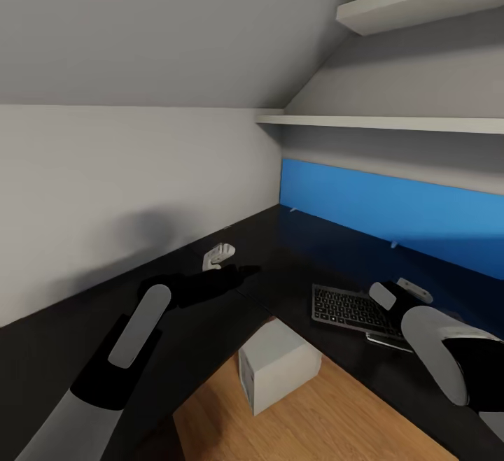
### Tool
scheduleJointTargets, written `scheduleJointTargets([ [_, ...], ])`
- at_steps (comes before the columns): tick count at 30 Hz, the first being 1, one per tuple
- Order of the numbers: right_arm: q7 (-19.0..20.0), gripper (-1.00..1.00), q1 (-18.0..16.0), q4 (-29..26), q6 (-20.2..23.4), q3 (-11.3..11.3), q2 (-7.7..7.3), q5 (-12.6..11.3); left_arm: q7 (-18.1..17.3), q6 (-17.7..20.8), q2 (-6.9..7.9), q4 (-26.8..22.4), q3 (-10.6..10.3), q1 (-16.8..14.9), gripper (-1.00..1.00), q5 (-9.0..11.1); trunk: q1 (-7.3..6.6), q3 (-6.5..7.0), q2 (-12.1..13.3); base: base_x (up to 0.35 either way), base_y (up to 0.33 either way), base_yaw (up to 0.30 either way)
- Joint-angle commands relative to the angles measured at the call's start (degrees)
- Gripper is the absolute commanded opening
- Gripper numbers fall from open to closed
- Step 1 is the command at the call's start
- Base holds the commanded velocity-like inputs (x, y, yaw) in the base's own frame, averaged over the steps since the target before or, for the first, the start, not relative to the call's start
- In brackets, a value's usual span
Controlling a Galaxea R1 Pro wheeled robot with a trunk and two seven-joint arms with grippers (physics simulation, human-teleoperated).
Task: In the bedroom, organize the workspace by keeping the computer under the desk, ensuring the monitor is on the desk, placing the keyboard on the desk next to the monitor, placing the mouse on the desk next to the keyboard, moving the folder from the swivel chair onto the desk next to the mouse, stacking the notebook on top of the folder with the pen on top of the notebook, and positioning the swivel chair next to the desk.
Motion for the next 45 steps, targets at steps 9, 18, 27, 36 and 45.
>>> scheduleJointTargets([
  [9, -0.19, 1.00, -0.02, -0.09, 0.63, 0.49, 0.08, -0.44, 0.40, 0.02, 0.05, 0.43, -0.08, -0.05, 1.00, 0.61, -0.01, -0.06, -0.04, -0.038, 0.000, 0.000],
  [18, -0.15, 1.00, -0.02, 0.04, 1.41, 0.57, 0.16, -0.45, 0.39, 0.02, 0.05, 0.47, -0.08, -0.05, 1.00, 0.63, -0.01, -0.06, -0.04, -0.113, 0.000, 0.000],
  [27, -0.09, 1.00, -0.02, -0.03, 3.56, 0.58, 0.18, -0.45, 0.33, 0.04, 0.05, -0.11, 0.05, -0.05, 1.00, 0.55, 0.64, -0.60, -1.24, -0.004, 0.000, 0.000],
  [36, -0.11, 1.00, -0.02, -0.03, 3.66, 0.58, 0.18, -0.45, 0.38, 0.02, 0.05, -0.14, 0.10, -0.05, 1.00, 0.55, 2.62, -2.22, -4.85, 0.000, 0.000, 0.000],
  [45, -0.17, 1.00, -0.02, -0.03, 3.66, 0.66, 0.23, -0.45, 0.39, 0.02, 0.05, -0.14, 0.10, -0.05, 1.00, 0.55, 3.06, -2.57, -5.65, 0.000, 0.000, 0.000],
])
